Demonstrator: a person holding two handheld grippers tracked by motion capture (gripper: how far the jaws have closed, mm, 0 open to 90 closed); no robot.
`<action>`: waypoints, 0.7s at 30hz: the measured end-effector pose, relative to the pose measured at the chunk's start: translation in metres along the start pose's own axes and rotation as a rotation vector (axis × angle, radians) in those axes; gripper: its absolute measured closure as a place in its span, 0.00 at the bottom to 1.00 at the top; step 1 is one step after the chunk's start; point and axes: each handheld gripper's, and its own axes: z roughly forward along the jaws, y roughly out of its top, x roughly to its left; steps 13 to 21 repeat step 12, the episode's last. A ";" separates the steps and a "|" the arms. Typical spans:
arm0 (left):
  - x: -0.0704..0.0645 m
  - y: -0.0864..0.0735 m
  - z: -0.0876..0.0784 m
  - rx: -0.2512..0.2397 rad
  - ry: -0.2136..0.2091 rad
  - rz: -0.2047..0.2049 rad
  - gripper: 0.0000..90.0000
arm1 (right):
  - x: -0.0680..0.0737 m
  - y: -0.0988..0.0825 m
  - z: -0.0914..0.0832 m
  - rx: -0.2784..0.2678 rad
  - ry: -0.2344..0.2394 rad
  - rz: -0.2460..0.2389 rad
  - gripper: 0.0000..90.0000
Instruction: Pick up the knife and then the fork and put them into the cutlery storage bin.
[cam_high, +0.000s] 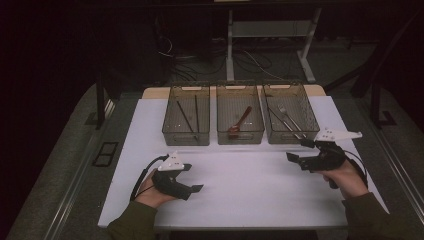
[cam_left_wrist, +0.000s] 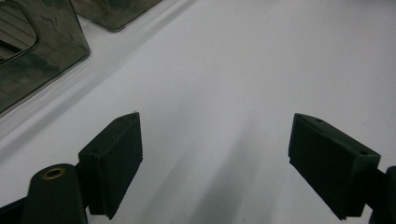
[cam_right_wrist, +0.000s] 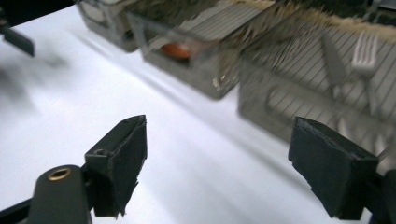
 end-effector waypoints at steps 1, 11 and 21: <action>0.000 0.000 0.000 0.000 -0.001 0.001 0.19 | 0.003 -0.006 0.000 0.002 0.004 -0.004 0.21; -0.001 0.000 0.000 -0.012 0.002 -0.008 0.18 | 0.016 -0.045 -0.001 0.041 0.003 0.012 0.21; 0.000 0.000 0.000 -0.012 0.002 -0.007 0.18 | 0.017 -0.046 -0.001 0.041 0.008 0.011 0.20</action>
